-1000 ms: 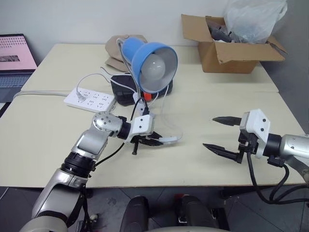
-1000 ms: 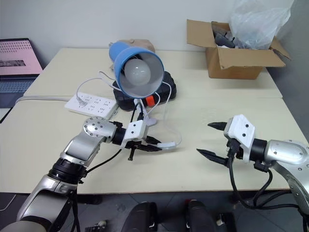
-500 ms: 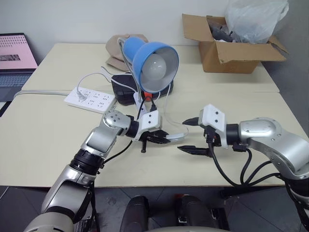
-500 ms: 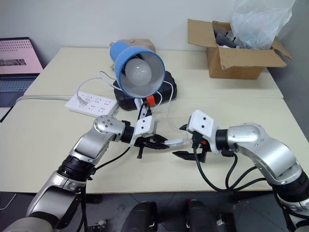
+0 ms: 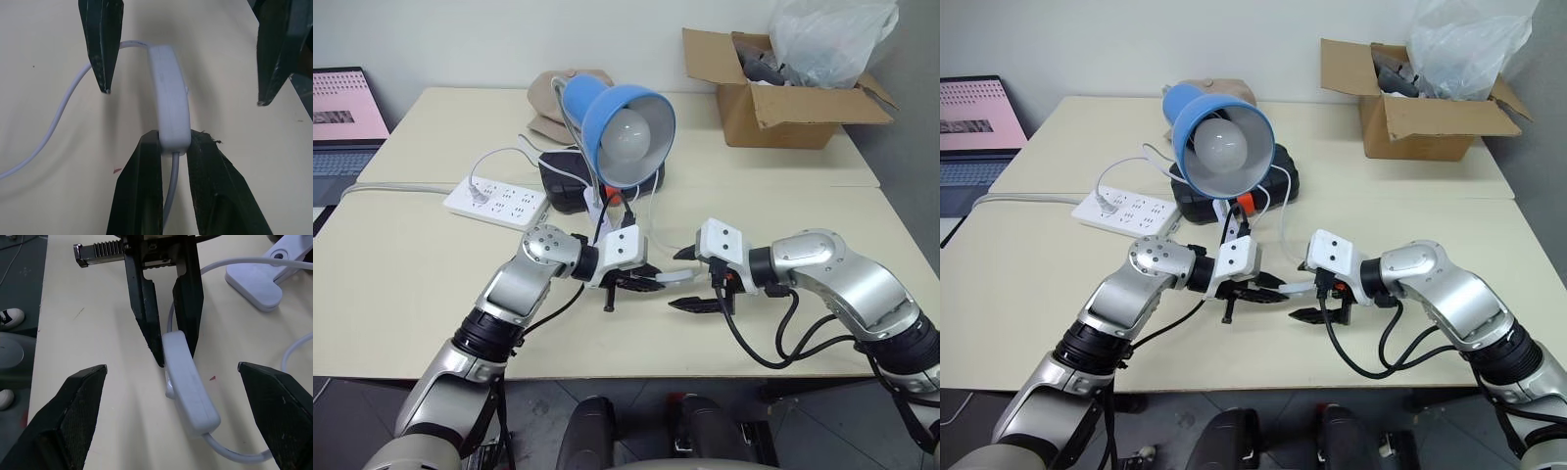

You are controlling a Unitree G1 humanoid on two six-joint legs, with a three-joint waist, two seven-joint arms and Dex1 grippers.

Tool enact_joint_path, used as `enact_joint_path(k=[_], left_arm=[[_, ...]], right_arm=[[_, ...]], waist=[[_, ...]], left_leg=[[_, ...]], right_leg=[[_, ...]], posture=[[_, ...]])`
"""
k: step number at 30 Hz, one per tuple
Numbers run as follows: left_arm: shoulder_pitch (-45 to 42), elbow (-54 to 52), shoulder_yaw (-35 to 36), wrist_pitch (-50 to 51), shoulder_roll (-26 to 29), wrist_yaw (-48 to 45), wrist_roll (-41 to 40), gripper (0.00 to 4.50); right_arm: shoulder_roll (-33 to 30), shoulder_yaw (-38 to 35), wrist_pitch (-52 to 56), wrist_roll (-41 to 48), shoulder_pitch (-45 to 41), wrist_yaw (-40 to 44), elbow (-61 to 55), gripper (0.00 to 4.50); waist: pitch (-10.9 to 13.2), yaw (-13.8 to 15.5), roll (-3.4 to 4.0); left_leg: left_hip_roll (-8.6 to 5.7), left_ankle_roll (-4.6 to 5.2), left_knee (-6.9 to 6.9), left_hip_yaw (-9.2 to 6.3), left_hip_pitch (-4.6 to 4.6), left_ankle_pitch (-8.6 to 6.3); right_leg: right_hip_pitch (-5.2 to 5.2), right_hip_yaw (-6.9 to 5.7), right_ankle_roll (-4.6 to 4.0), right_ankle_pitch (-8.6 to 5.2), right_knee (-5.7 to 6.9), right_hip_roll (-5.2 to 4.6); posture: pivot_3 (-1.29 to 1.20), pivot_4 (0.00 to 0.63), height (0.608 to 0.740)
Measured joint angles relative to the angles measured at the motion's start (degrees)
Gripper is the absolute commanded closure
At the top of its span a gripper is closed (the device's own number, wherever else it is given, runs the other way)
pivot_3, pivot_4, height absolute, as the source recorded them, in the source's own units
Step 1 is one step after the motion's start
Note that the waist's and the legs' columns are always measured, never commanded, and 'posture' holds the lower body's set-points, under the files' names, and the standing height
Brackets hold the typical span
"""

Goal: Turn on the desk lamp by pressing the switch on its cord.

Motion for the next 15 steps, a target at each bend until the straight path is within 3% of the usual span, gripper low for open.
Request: enact_joint_path(k=[7,15], left_arm=[[0.00,-0.18,0.00,0.91,-0.05,1.08,-0.69,4.11],[-0.01,-0.25,-0.01,0.92,-0.06,1.27,-0.80,4.11]], right_arm=[[0.35,0.01,-0.48,-2.04,0.00,1.28,1.31,0.00],[0.35,0.01,-2.44,-4.60,0.03,2.04,2.62,1.60]], waist=[[0.00,0.00,0.00],[0.00,0.00,0.00]], left_leg=[[0.00,0.00,0.00,0.00,0.00,0.00],[-0.01,0.00,0.00,0.01,0.00,0.00]], right_leg=[[0.00,0.00,0.00,0.00,0.00,0.00],[0.00,0.00,0.00,0.00,0.01,0.00]], posture=[[0.00,0.150,0.740],[0.00,0.150,0.740]])
